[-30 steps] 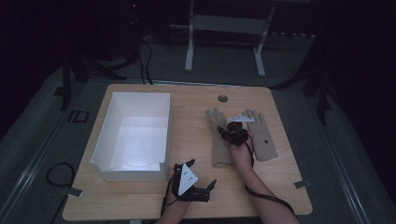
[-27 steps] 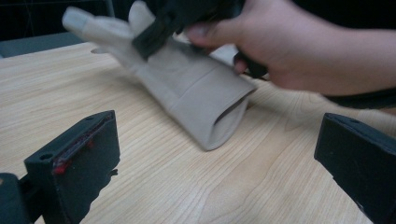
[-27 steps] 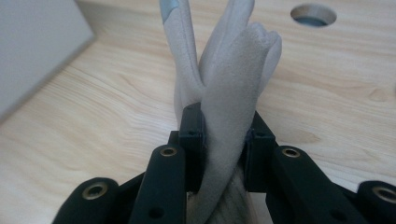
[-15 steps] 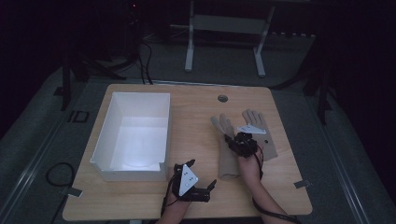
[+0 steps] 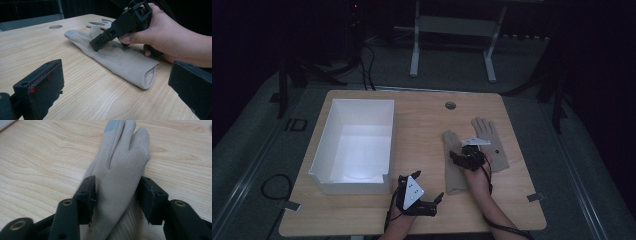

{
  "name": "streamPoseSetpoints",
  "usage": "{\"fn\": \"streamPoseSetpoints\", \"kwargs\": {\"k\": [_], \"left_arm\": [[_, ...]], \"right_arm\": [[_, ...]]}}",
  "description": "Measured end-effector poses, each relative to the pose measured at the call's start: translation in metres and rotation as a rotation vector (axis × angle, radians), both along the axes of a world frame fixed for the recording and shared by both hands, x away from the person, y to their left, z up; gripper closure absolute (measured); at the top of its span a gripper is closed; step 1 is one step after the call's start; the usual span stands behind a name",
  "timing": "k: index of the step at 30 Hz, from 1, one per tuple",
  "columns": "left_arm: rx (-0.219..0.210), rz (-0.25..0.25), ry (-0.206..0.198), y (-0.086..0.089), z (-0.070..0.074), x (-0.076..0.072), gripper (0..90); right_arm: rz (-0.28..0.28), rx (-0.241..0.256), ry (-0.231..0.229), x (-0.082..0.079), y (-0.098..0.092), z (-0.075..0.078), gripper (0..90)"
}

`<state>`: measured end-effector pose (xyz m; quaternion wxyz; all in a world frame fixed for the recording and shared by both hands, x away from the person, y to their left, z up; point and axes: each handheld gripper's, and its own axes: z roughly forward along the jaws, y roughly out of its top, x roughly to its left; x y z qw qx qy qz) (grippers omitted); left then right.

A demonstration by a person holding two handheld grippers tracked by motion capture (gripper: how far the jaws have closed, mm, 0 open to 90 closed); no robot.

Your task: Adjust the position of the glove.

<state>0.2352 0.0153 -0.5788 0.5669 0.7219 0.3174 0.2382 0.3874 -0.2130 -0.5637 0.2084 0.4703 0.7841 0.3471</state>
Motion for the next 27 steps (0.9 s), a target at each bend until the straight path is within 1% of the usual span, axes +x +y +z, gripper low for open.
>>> {"fn": "streamPoseSetpoints", "kwargs": {"k": [1,4,6,8,12,15,17,18,20,21,22,25,26,27], "left_arm": [[0.000,0.000,0.000,0.000,0.000,0.000,0.6],[0.001,0.001,-0.001,0.000,0.000,0.000,0.6],[0.001,0.000,-0.001,0.000,0.000,0.000,0.6],[0.001,-0.001,0.000,0.000,0.000,0.000,0.6],[0.004,-0.002,-0.002,-0.001,0.000,0.000,0.6],[0.002,-0.001,-0.001,-0.001,0.000,0.000,0.6],[0.003,-0.002,0.000,-0.001,0.000,0.000,0.6],[0.003,-0.002,0.000,-0.001,0.000,0.000,0.6],[0.003,-0.001,0.000,-0.001,0.000,0.000,0.6],[0.003,-0.001,0.000,-0.001,0.000,0.000,0.6],[0.003,-0.001,0.000,-0.001,0.000,0.000,0.6],[0.003,-0.002,0.000,0.000,0.000,0.000,0.6],[0.003,-0.002,0.000,0.000,0.000,0.000,0.6],[0.002,-0.002,0.000,-0.001,0.000,0.000,0.6]], "right_arm": [[0.003,-0.007,-0.004,0.000,0.000,0.001,46.1],[-0.001,-0.005,-0.029,-0.003,-0.001,0.007,42.0],[0.008,-0.002,-0.060,-0.005,-0.004,0.014,42.4],[0.016,-0.018,-0.090,-0.006,-0.008,0.022,42.3],[0.011,-0.011,-0.119,-0.004,-0.023,0.038,44.9],[-0.011,0.002,-0.121,0.001,-0.039,0.047,46.8],[-0.026,-0.012,-0.131,0.004,-0.049,0.052,46.8],[-0.025,-0.007,-0.130,0.006,-0.054,0.054,46.7],[-0.035,-0.011,-0.137,0.011,-0.063,0.058,46.8],[-0.036,-0.003,-0.132,0.013,-0.068,0.060,46.6],[-0.043,0.001,-0.134,0.016,-0.072,0.061,46.5],[-0.052,-0.009,-0.132,0.023,-0.085,0.062,46.4],[-0.052,-0.009,-0.132,0.023,-0.085,0.062,46.4],[-0.055,-0.016,-0.130,0.025,-0.089,0.061,46.4]]}}
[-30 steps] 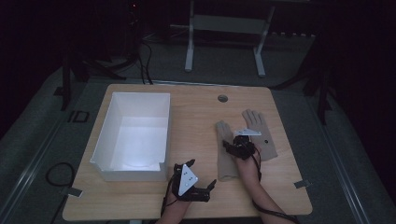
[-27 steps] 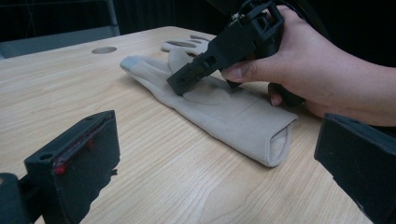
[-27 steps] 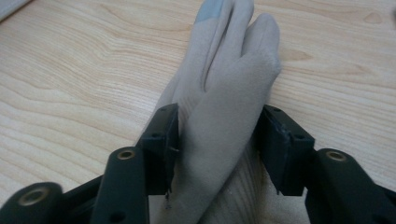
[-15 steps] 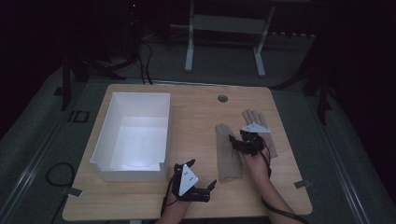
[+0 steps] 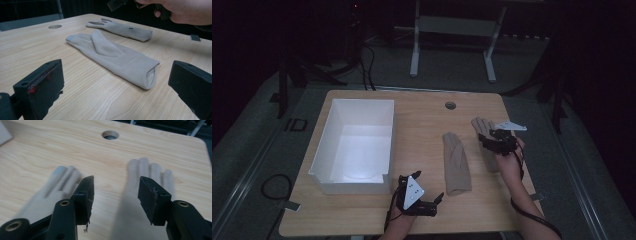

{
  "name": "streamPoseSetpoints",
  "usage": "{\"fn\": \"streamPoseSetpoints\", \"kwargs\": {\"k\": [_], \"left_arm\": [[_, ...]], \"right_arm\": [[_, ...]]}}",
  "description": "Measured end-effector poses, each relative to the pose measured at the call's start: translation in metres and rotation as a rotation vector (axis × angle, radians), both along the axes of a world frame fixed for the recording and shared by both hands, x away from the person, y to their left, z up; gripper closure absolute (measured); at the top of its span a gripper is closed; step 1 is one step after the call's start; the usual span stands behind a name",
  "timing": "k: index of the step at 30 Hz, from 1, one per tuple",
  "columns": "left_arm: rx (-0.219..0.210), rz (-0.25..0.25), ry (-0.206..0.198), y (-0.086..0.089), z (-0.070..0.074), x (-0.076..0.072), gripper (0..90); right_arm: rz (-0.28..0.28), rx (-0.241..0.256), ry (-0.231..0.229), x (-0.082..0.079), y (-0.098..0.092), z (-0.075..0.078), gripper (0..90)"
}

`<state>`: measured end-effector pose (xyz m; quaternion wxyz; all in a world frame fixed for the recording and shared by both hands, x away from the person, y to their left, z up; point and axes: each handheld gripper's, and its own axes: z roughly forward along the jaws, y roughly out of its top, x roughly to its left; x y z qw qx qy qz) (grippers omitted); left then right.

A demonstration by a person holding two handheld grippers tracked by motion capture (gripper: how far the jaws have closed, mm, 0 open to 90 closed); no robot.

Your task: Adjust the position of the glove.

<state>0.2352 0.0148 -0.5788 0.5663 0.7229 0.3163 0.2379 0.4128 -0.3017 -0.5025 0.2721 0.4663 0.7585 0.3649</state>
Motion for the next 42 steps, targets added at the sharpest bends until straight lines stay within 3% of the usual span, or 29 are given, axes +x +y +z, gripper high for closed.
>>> {"fn": "streamPoseSetpoints", "kwargs": {"k": [2,11,18,20,24,25,30,33,42], "left_arm": [[0.000,-0.001,0.001,0.000,0.000,0.000,0.6],[-0.003,-0.004,0.001,0.000,0.000,0.000,0.6],[-0.006,-0.003,0.004,0.000,0.000,0.000,0.6],[-0.007,-0.003,0.004,0.000,0.000,0.001,0.6],[-0.004,-0.004,0.002,0.000,0.000,0.000,0.6],[-0.003,-0.004,0.001,0.000,0.000,0.000,0.6],[-0.007,-0.002,0.005,0.001,0.000,0.001,0.6],[-0.009,-0.001,0.005,0.001,0.000,0.001,0.6],[-0.007,0.000,0.004,0.001,0.000,0.000,0.6]], "right_arm": [[-0.009,-0.016,0.003,0.005,-0.010,-0.003,45.7],[-0.071,0.005,0.067,0.018,-0.039,-0.030,44.2],[-0.092,-0.015,0.124,0.027,-0.045,-0.048,45.7],[-0.091,0.000,0.137,0.029,-0.046,-0.052,47.5],[-0.094,0.007,0.125,0.028,-0.046,-0.054,51.0],[-0.098,0.013,0.122,0.028,-0.046,-0.055,56.8],[-0.111,0.042,0.141,0.028,-0.047,-0.052,79.1],[-0.120,0.058,0.145,0.025,-0.045,-0.044,80.7],[-0.168,0.106,0.075,-0.003,-0.047,-0.002,80.9]]}}
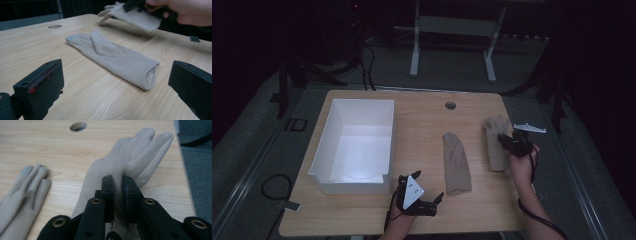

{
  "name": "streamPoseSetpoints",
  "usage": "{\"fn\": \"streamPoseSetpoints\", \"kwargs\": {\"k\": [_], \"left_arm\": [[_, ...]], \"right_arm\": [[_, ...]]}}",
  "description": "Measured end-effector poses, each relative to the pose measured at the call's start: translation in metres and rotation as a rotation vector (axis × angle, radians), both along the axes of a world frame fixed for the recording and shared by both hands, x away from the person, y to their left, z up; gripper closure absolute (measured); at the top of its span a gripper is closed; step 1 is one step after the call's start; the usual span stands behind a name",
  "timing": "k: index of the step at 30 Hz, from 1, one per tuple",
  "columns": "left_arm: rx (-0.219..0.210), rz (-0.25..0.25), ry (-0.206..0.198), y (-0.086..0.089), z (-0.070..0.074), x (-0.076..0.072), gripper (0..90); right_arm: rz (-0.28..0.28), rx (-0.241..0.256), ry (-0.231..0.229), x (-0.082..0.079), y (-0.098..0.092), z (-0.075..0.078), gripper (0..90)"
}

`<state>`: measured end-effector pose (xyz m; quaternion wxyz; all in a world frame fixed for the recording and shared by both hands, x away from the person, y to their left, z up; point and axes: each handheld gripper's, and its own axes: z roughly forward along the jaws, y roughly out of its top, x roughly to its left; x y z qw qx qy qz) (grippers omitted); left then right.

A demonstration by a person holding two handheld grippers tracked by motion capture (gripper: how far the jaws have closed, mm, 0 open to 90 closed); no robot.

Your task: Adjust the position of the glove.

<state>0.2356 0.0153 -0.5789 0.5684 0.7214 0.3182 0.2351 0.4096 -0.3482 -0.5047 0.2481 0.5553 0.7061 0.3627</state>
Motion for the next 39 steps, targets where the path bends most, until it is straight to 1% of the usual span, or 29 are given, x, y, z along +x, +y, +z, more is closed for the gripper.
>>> {"fn": "streamPoseSetpoints", "kwargs": {"k": [1,3,4,6,7,8,10,12,13,14,15,16,17,18,19,22,23,24,25,26,30,33,36,37,39], "left_arm": [[0.000,0.000,0.000,0.000,0.000,0.000,0.6],[-0.001,0.001,0.000,0.000,0.000,0.000,0.6],[0.000,0.001,0.000,0.000,0.000,0.000,0.6],[0.001,0.001,-0.001,0.000,0.000,0.000,0.6],[0.001,0.001,-0.001,0.000,0.000,0.000,0.6],[0.003,0.000,-0.002,0.000,0.000,0.000,0.6],[0.004,-0.001,-0.003,0.000,0.000,0.000,0.6],[0.002,0.000,-0.004,0.000,0.000,0.000,0.6],[0.002,0.000,-0.004,0.000,0.000,0.000,0.6],[0.004,0.000,-0.005,0.000,0.000,0.000,0.6],[0.004,0.000,-0.005,0.000,0.000,0.000,0.6],[0.004,0.000,-0.005,-0.001,0.000,-0.001,0.6],[0.004,0.000,-0.005,-0.001,0.000,-0.001,0.6],[0.005,0.000,-0.005,-0.001,0.000,-0.001,0.6],[0.005,0.000,-0.005,-0.001,0.000,-0.001,0.6],[0.005,0.000,-0.006,-0.001,0.000,-0.001,0.6],[0.005,0.000,-0.006,-0.001,0.000,-0.001,0.6],[0.004,-0.001,-0.005,-0.001,0.000,-0.001,0.6],[0.004,-0.001,-0.005,0.000,0.000,0.000,0.6],[0.004,-0.001,-0.005,0.000,0.000,0.000,0.6],[0.004,-0.002,-0.005,-0.001,0.000,0.000,0.6],[0.004,-0.003,-0.005,0.000,0.000,0.000,0.6],[0.003,-0.004,-0.005,0.000,0.000,0.000,0.6],[0.004,-0.004,-0.006,0.000,0.000,0.000,0.6],[0.005,-0.004,-0.007,0.000,0.000,0.000,0.6]], "right_arm": [[-0.008,0.001,-0.009,-0.005,-0.001,0.006,80.9],[-0.014,0.000,-0.011,-0.009,-0.002,0.008,80.8],[-0.033,-0.006,-0.021,-0.017,-0.003,0.014,80.9],[-0.046,-0.016,-0.037,-0.027,-0.006,0.019,80.8],[-0.046,-0.016,-0.037,-0.027,-0.006,0.019,80.8],[-0.030,-0.012,-0.048,-0.039,-0.010,0.022,80.8],[-0.024,0.006,-0.047,-0.045,-0.013,0.022,80.8],[-0.032,0.012,-0.044,-0.053,-0.016,0.018,80.8],[-0.032,0.012,-0.044,-0.053,-0.016,0.018,80.8],[-0.023,0.046,-0.023,-0.060,-0.017,0.010,80.8],[-0.023,0.046,-0.023,-0.060,-0.017,0.010,80.8],[-0.001,0.027,-0.005,-0.066,-0.014,0.001,80.7],[-0.001,0.027,-0.005,-0.066,-0.014,0.001,80.7],[0.013,0.007,0.017,-0.070,-0.010,-0.009,80.4],[0.012,-0.006,0.023,-0.071,-0.009,-0.013,80.3],[0.010,-0.012,0.056,-0.072,-0.010,-0.028,78.4],[0.010,-0.012,0.056,-0.072,-0.010,-0.028,78.4],[0.018,-0.043,0.073,-0.071,-0.009,-0.034,75.6],[0.021,-0.053,0.077,-0.070,-0.009,-0.037,73.5],[0.023,-0.082,0.076,-0.070,-0.009,-0.040,71.6],[0.041,-0.145,0.067,-0.069,-0.008,-0.048,59.9],[0.037,-0.152,0.054,-0.069,-0.009,-0.047,52.9],[0.054,-0.152,0.029,-0.069,-0.011,-0.042,51.8],[0.081,-0.166,-0.002,-0.070,-0.012,-0.035,51.8],[0.116,-0.151,-0.011,-0.070,-0.013,-0.031,53.7]]}}
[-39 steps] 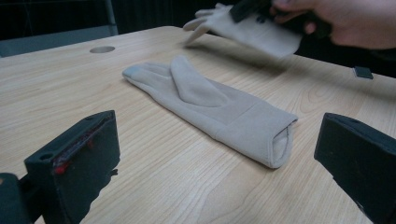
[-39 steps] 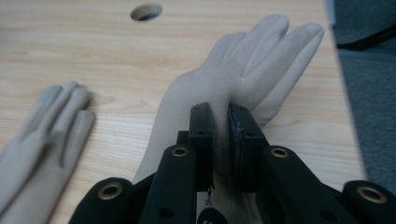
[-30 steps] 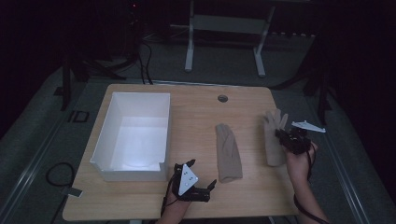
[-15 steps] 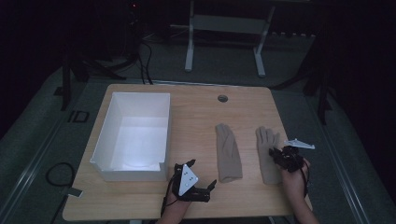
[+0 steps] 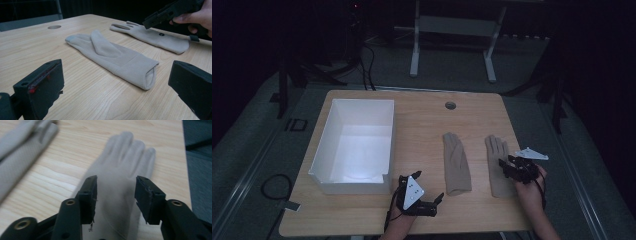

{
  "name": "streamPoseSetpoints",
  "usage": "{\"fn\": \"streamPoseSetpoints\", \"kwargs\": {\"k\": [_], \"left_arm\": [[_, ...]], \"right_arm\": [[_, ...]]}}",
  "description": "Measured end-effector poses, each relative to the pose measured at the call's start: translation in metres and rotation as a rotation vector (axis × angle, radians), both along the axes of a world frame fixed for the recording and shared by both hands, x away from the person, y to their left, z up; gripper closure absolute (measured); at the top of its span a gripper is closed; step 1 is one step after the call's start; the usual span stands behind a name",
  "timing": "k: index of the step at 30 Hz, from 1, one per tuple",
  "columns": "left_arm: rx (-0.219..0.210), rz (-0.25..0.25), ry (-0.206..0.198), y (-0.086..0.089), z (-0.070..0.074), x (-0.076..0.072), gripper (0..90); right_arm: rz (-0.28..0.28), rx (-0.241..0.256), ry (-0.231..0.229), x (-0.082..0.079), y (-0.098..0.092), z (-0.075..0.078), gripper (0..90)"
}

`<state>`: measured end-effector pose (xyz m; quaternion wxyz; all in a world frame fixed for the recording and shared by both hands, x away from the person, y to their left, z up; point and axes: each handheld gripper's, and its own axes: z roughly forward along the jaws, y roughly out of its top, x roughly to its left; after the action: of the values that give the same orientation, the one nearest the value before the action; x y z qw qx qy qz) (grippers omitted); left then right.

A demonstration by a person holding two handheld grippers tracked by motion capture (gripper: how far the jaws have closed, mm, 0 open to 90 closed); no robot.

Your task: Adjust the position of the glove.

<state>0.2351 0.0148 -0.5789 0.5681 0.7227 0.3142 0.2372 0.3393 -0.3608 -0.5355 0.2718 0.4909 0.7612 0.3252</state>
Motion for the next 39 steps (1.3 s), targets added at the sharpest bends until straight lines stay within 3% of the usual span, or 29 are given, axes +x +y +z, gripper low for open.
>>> {"fn": "streamPoseSetpoints", "kwargs": {"k": [3,10,14,18,23,28,39], "left_arm": [[0.000,0.001,0.000,0.000,0.000,0.000,0.6],[0.001,0.001,0.001,0.000,0.000,0.000,0.6],[0.002,0.000,-0.001,0.000,0.000,0.000,0.6],[0.003,0.000,-0.001,0.000,0.000,0.000,0.6],[0.002,0.000,-0.002,-0.001,0.000,0.000,0.6],[0.001,0.002,-0.001,-0.001,0.000,0.000,0.6],[0.003,0.001,-0.002,-0.001,0.000,0.000,0.6]], "right_arm": [[0.032,-0.007,0.009,0.001,0.001,-0.001,54.2],[0.016,0.003,0.040,0.002,0.000,-0.020,56.8],[0.021,0.006,0.039,0.002,0.000,-0.022,61.4],[0.006,0.019,0.037,0.002,0.000,-0.023,77.8],[-0.017,0.044,0.045,0.001,0.000,-0.020,82.6],[-0.026,0.057,0.011,0.002,0.003,-0.002,82.9],[-0.047,0.169,-0.096,0.006,0.015,0.053,82.9]]}}
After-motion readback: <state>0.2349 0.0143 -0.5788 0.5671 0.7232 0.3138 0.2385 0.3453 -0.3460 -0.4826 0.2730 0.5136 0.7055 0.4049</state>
